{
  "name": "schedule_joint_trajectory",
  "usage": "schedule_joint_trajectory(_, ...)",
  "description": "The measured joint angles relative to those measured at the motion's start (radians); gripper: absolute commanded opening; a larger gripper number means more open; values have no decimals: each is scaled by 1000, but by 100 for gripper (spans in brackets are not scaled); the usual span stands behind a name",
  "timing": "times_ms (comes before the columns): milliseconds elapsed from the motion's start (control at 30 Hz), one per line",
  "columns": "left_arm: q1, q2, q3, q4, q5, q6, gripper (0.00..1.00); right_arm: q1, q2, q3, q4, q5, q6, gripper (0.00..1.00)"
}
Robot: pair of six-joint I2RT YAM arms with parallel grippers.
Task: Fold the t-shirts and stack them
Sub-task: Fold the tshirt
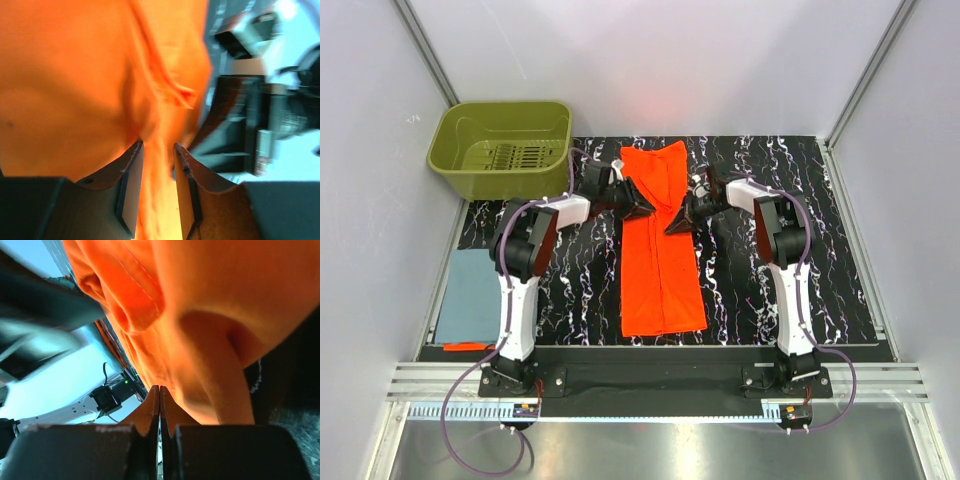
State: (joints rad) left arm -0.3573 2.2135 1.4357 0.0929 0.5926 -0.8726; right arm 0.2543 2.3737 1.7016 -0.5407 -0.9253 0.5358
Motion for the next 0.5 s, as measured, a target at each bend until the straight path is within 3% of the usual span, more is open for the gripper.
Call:
schedule_joint_trajectory(233,41,-97,-33,49,34,-10,30,15,-31,-45,3,1,-1,0)
schedule_joint_trajectory(333,72,-98,-66,88,43,-28,30,35,-42,-47,6,5,0,10)
schedule_joint_trajectory(500,101,-100,-142,55,48,-2,42,79,-58,-45,6,30,8,29)
